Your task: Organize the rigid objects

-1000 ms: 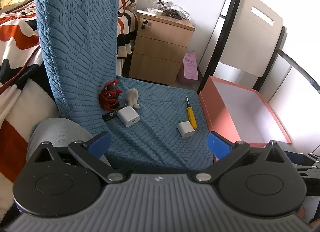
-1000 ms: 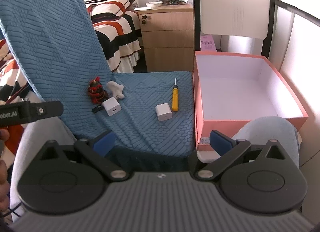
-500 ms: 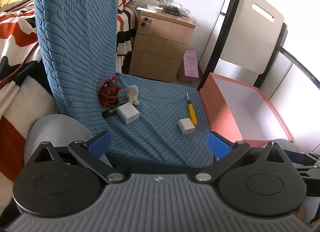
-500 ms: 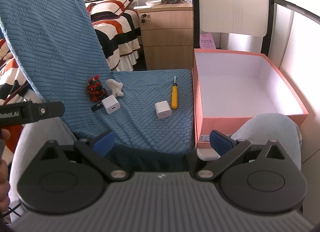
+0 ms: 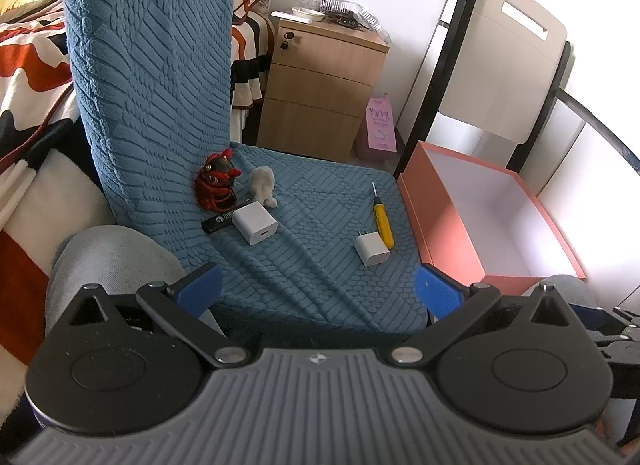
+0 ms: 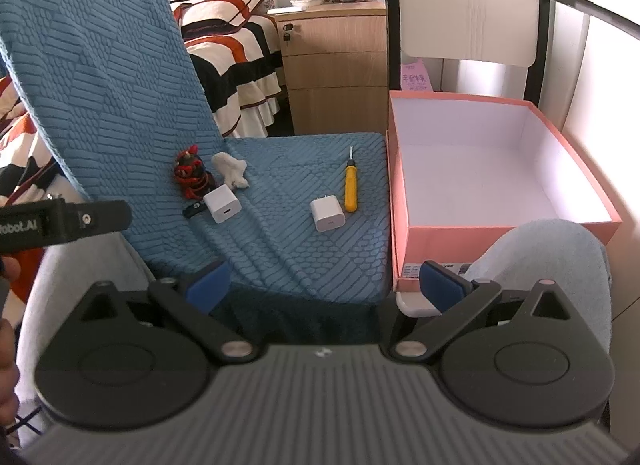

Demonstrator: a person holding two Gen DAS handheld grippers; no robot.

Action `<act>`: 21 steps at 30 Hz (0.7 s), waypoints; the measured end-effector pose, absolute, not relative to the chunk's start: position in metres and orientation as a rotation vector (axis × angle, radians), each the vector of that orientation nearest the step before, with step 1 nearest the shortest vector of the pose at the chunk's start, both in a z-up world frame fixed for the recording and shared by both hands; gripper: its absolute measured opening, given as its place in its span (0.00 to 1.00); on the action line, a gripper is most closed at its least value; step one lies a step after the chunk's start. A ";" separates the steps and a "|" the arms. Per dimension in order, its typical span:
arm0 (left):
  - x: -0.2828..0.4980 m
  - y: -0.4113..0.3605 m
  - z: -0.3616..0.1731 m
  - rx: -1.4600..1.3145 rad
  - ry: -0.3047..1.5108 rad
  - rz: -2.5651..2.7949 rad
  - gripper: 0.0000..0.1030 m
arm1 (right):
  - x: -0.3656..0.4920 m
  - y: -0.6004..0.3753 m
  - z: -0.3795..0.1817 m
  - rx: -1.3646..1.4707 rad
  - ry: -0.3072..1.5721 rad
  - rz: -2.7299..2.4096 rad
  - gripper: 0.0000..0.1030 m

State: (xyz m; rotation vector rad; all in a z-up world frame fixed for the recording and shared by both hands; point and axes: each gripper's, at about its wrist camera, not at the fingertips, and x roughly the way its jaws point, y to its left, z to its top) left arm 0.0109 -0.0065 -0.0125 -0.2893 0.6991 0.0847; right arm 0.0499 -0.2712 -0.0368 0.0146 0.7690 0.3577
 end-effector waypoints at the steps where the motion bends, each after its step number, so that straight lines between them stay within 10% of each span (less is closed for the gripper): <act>1: 0.011 -0.006 -0.013 -0.288 0.698 0.085 1.00 | 0.050 -0.271 -0.037 0.015 0.770 0.360 1.00; 21: 0.012 -0.005 -0.022 -0.290 0.720 0.097 1.00 | 0.051 -0.270 -0.045 0.035 0.775 0.359 1.00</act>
